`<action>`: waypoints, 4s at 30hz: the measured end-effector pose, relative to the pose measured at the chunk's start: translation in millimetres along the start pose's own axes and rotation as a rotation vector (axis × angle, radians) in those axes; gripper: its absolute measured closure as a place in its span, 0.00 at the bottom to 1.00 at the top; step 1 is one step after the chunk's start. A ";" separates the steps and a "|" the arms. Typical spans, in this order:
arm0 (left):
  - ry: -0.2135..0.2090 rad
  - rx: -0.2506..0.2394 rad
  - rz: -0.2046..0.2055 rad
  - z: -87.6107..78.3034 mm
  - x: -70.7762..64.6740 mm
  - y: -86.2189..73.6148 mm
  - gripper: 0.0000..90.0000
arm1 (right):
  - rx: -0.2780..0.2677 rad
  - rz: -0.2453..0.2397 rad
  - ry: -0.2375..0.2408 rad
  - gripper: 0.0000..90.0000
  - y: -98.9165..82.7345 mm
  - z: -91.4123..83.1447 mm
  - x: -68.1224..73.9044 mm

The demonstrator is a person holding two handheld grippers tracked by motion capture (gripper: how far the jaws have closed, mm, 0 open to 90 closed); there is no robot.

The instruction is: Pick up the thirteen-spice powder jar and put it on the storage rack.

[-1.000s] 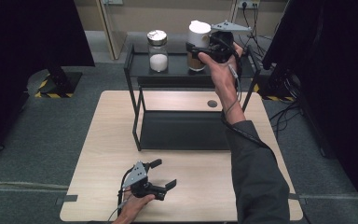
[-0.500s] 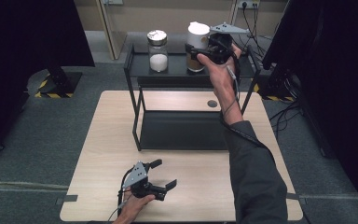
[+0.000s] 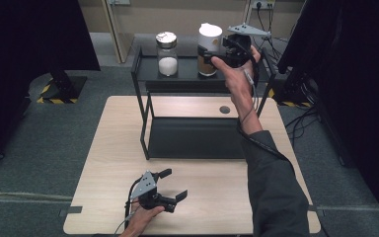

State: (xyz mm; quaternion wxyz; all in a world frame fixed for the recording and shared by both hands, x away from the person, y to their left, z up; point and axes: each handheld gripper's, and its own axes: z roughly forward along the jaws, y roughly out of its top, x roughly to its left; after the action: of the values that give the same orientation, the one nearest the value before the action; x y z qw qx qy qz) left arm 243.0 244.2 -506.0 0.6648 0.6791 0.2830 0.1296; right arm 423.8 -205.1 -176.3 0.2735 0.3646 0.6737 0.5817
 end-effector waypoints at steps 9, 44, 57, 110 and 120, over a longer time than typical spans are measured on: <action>0.001 -0.001 -0.004 0.0 0.7 -0.2 0.01 | -0.028 -0.014 0.040 0.02 -13.4 -17.3 -3.4; 0.007 -0.001 -0.005 -0.4 0.8 -0.2 0.01 | -0.099 -0.005 0.221 0.01 -105.2 -84.3 -14.9; 0.008 -0.001 -0.002 -0.3 0.6 -0.2 0.01 | -0.094 0.000 0.238 0.01 -141.8 -104.0 -17.6; 0.017 -0.012 -0.007 -1.8 1.5 -0.8 0.01 | -0.028 0.053 0.307 0.01 -278.8 -141.7 -0.1; 0.020 -0.014 -0.010 -1.7 2.2 -0.8 0.01 | 0.000 0.062 0.319 0.01 -294.4 -142.0 1.8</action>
State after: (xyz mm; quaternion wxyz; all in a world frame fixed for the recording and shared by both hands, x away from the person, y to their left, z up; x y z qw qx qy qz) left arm 243.7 246.8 -507.1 0.6674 0.6718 0.2918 0.1350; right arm 259.2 -303.5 -441.0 0.1447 0.2883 0.6970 0.6404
